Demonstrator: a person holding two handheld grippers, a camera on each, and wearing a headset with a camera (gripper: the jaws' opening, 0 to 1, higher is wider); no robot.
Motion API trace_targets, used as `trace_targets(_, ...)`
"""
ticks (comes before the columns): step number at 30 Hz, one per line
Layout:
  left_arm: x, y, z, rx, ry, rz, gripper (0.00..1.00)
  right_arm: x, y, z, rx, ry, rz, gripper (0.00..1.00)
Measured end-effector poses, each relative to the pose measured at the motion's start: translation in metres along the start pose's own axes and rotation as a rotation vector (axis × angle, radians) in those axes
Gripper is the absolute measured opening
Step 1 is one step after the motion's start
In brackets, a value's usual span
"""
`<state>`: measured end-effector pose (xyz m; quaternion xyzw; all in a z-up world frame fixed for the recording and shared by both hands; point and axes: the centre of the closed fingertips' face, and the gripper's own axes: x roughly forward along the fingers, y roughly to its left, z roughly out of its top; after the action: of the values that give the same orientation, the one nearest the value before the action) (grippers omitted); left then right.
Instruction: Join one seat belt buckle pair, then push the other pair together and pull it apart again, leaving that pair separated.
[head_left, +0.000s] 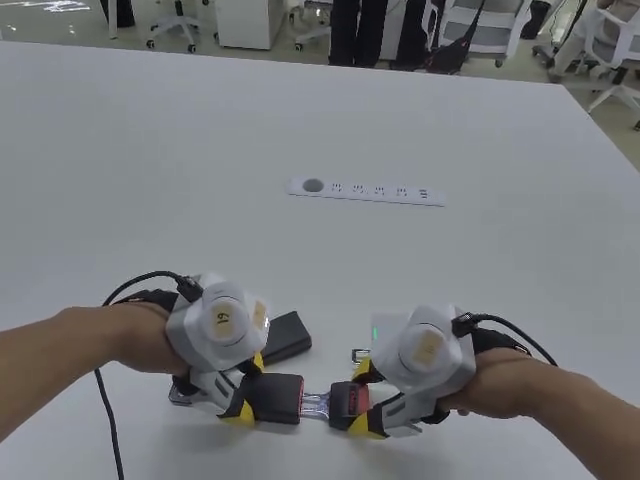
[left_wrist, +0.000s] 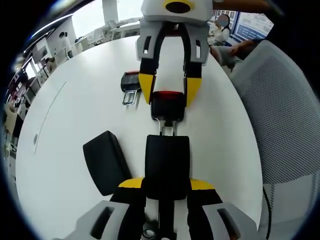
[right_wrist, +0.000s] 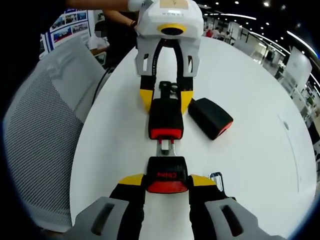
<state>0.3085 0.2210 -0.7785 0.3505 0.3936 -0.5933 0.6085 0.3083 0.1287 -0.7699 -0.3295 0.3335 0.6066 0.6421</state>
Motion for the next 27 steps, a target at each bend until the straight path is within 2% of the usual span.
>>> trace_targets(17, -0.0006, -0.0006, 0.001, 0.001, -0.02, 0.006, 0.32, 0.0041, 0.0, 0.0068, -0.003, -0.017, -0.003, 0.3)
trace_targets(27, -0.0011, -0.0019, 0.0017, 0.018, -0.014, 0.007, 0.32, 0.0058, 0.0007, 0.0074, -0.018, -0.038, -0.018, 0.29)
